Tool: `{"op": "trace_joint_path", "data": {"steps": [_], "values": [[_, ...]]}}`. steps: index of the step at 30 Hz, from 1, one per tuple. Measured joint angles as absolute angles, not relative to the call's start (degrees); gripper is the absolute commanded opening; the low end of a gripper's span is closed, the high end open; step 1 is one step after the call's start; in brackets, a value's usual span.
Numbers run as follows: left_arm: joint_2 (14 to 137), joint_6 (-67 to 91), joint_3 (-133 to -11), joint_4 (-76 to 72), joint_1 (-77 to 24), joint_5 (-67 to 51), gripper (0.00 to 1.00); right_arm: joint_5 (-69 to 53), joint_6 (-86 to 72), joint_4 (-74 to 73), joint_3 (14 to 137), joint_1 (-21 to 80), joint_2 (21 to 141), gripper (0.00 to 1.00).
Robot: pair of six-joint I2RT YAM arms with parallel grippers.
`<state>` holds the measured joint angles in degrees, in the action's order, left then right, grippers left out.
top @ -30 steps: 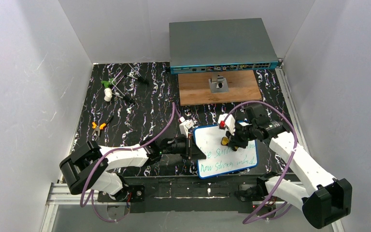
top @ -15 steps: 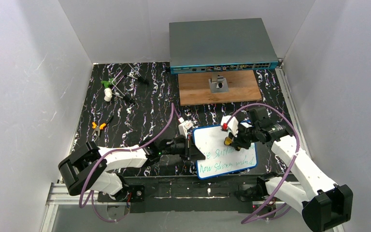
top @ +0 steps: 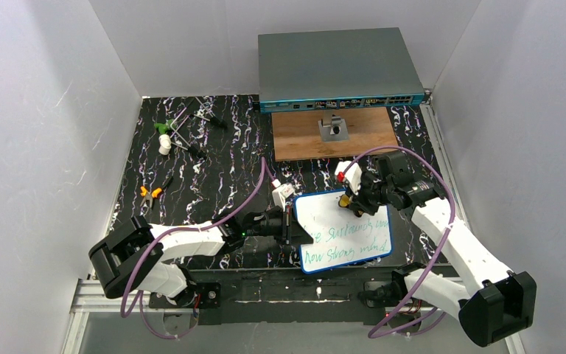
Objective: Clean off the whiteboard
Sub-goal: Erase the whiteboard at the center of the board.
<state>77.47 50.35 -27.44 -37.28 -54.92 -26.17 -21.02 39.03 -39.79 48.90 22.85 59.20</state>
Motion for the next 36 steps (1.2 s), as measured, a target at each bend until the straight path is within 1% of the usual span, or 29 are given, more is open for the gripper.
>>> {"op": "trace_joint_path", "data": {"steps": [8,17,20,27,31,36], "values": [[77.47,51.46,-27.03,-37.39,-54.92,-25.98,0.00,-19.35,42.15,-40.05,45.63,22.59,57.21,0.01],[77.47,50.87,-26.98,-37.78,-54.94,-26.17,0.00,-25.67,48.66,-47.79,42.28,22.52,54.65,0.01],[77.47,50.68,-26.98,-37.89,-54.94,-26.20,0.00,-25.71,46.30,-47.59,42.76,22.61,55.29,0.01],[77.34,50.85,-26.96,-37.76,-54.87,-25.85,0.00,-20.69,40.73,-42.24,45.43,22.11,57.36,0.01],[77.03,51.07,-26.83,-37.56,-54.87,-25.52,0.00,-20.08,41.60,-41.78,44.93,21.93,57.04,0.01],[76.82,50.94,-26.70,-37.56,-54.87,-25.61,0.00,-22.46,47.16,-44.25,43.24,21.71,55.42,0.01]]}}
